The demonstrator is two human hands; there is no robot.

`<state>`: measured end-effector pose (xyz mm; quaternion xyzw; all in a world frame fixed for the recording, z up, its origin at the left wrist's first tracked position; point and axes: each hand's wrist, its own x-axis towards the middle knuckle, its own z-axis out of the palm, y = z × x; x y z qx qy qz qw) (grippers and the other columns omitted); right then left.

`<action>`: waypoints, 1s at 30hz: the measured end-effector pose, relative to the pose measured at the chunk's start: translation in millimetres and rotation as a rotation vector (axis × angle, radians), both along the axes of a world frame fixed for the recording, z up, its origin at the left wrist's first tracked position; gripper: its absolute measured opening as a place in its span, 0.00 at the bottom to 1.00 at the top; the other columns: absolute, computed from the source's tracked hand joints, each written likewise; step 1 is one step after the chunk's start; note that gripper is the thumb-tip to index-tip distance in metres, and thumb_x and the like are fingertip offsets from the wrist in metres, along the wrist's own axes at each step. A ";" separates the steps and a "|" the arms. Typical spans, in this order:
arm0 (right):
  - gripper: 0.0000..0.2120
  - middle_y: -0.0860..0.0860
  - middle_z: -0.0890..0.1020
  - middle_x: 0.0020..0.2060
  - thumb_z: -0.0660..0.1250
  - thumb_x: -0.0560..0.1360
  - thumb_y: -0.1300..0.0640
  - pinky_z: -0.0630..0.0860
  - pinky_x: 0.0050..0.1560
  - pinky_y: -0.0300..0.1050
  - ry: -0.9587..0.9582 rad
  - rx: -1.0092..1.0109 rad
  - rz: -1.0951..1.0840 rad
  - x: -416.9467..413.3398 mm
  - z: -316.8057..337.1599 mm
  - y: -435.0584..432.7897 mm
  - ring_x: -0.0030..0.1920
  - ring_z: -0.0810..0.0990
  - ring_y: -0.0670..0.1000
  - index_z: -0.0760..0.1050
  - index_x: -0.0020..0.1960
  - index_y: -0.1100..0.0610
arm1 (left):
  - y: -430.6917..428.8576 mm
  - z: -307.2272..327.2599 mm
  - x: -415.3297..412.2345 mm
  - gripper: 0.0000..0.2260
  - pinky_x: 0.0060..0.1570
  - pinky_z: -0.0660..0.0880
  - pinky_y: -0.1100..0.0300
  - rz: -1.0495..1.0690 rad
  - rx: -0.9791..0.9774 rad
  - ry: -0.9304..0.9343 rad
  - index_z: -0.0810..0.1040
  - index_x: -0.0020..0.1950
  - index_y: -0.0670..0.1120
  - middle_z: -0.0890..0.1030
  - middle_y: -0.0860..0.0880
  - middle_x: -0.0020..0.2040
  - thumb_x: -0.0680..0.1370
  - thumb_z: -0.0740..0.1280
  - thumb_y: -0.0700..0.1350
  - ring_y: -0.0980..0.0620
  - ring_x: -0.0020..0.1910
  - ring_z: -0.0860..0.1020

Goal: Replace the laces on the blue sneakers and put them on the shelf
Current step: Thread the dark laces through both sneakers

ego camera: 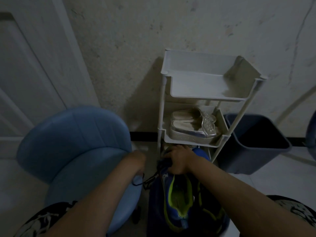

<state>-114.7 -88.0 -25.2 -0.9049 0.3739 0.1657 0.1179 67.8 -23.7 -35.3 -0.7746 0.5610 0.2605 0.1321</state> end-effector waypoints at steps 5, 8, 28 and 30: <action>0.28 0.48 0.68 0.72 0.67 0.70 0.39 0.61 0.72 0.57 -0.065 0.020 -0.025 -6.7 -4.6 -5.0 0.72 0.64 0.57 0.71 0.70 0.40 | -13.2 -14.6 -33.4 0.12 0.61 0.74 0.53 -0.097 -0.202 0.366 0.77 0.61 0.44 0.79 0.43 0.61 0.78 0.64 0.38 0.42 0.62 0.77; 0.28 0.49 0.68 0.72 0.67 0.69 0.38 0.62 0.71 0.57 -0.073 0.012 -0.030 -10.5 -7.8 -8.0 0.71 0.65 0.57 0.71 0.69 0.38 | -14.6 -28.9 -43.9 0.13 0.58 0.74 0.55 -0.048 -0.211 0.465 0.75 0.61 0.44 0.79 0.44 0.58 0.77 0.67 0.40 0.45 0.60 0.77; 0.26 0.51 0.77 0.63 0.68 0.69 0.36 0.73 0.63 0.55 -0.245 0.165 -0.162 -14.9 -4.8 -15.3 0.63 0.75 0.55 0.75 0.64 0.45 | -32.6 63.3 -18.8 0.14 0.42 0.74 0.54 0.338 -0.222 0.882 0.77 0.36 0.41 0.77 0.45 0.27 0.79 0.60 0.38 0.44 0.34 0.77; 0.21 0.48 0.81 0.57 0.70 0.71 0.42 0.78 0.58 0.51 -0.485 0.290 -0.282 -14.6 2.3 -13.0 0.56 0.80 0.50 0.77 0.63 0.44 | -18.8 74.9 -22.9 0.08 0.37 0.77 0.55 0.410 -0.239 1.102 0.78 0.46 0.39 0.78 0.44 0.32 0.81 0.62 0.40 0.47 0.32 0.76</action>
